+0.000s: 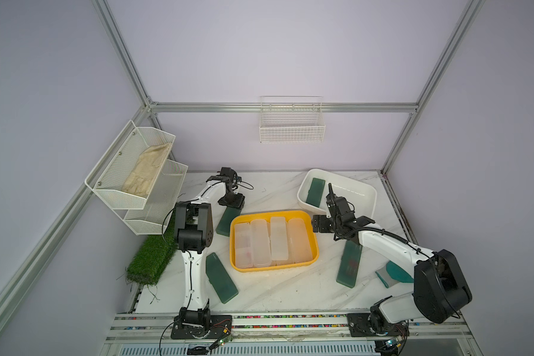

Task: Place the pencil cases by color into the storage box
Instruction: Pick up the pencil case from the center of the board.

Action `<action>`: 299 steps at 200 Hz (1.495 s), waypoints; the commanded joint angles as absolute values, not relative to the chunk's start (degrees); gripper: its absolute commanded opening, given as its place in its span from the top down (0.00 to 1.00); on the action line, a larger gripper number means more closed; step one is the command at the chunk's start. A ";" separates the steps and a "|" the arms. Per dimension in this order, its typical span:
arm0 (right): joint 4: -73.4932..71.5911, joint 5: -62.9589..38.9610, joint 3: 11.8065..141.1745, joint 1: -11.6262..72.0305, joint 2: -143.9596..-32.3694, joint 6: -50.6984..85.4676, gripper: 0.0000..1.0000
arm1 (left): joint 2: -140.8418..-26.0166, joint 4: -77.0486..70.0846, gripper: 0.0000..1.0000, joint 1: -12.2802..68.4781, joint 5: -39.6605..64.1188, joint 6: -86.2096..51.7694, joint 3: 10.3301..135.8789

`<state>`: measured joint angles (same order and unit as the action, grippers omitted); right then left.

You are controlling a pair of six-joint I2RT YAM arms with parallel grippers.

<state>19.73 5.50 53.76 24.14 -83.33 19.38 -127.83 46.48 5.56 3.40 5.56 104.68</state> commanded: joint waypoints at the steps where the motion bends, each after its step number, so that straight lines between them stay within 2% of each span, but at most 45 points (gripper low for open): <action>1: 17.85 5.81 54.14 23.91 -81.93 18.98 0.09 | -125.67 46.93 0.36 4.83 4.92 4.26 108.54; 148: 11.72 1.48 53.42 24.02 -78.83 18.68 0.10 | -113.25 42.82 0.40 4.48 8.25 3.27 108.01; 191: 7.48 -3.90 53.35 23.99 -77.04 18.46 0.10 | -107.41 39.48 0.41 4.92 17.82 2.64 106.10; 247: -4.33 -15.79 50.70 23.99 -75.42 19.24 0.09 | -98.31 34.59 0.42 7.76 31.78 2.49 99.89; 299: -16.48 -28.04 47.81 24.61 -74.29 16.86 0.08 | -94.36 30.33 0.42 15.26 39.79 0.03 99.77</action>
<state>-7.22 -19.53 48.80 24.25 -76.12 18.76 -97.62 35.92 12.34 32.10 2.11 101.32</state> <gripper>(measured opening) 0.913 0.670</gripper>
